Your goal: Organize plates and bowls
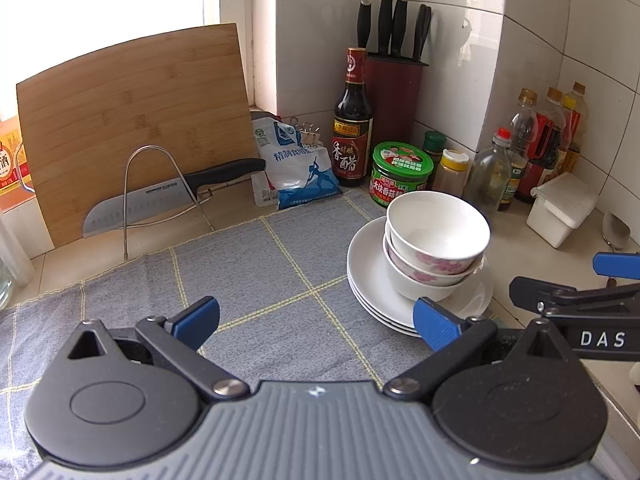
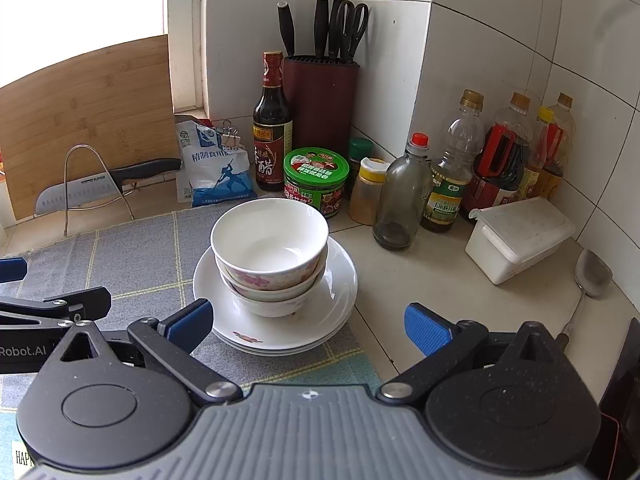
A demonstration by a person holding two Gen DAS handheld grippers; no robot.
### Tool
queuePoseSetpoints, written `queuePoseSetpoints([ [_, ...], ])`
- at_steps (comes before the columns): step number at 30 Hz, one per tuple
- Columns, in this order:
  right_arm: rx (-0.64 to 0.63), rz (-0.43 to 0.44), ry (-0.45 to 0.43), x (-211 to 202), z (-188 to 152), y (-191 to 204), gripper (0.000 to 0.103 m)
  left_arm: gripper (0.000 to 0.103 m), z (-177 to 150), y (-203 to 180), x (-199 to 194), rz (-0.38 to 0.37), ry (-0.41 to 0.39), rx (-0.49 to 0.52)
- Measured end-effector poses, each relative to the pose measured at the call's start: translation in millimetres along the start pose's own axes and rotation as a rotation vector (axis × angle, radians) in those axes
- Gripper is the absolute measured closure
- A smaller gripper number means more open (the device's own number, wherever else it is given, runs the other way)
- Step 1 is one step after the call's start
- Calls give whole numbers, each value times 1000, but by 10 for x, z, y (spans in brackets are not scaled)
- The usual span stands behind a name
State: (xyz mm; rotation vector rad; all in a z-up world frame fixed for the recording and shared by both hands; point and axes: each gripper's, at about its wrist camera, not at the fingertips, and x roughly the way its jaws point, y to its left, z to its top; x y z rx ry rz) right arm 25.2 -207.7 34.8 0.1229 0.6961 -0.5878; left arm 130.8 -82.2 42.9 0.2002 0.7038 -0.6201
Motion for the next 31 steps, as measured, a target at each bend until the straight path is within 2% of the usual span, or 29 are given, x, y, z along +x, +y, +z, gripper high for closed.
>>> queuePoseSetpoints([
  [31, -9, -13, -7, -26, 22, 13, 0, 1, -3, 15, 1, -3, 3, -7],
])
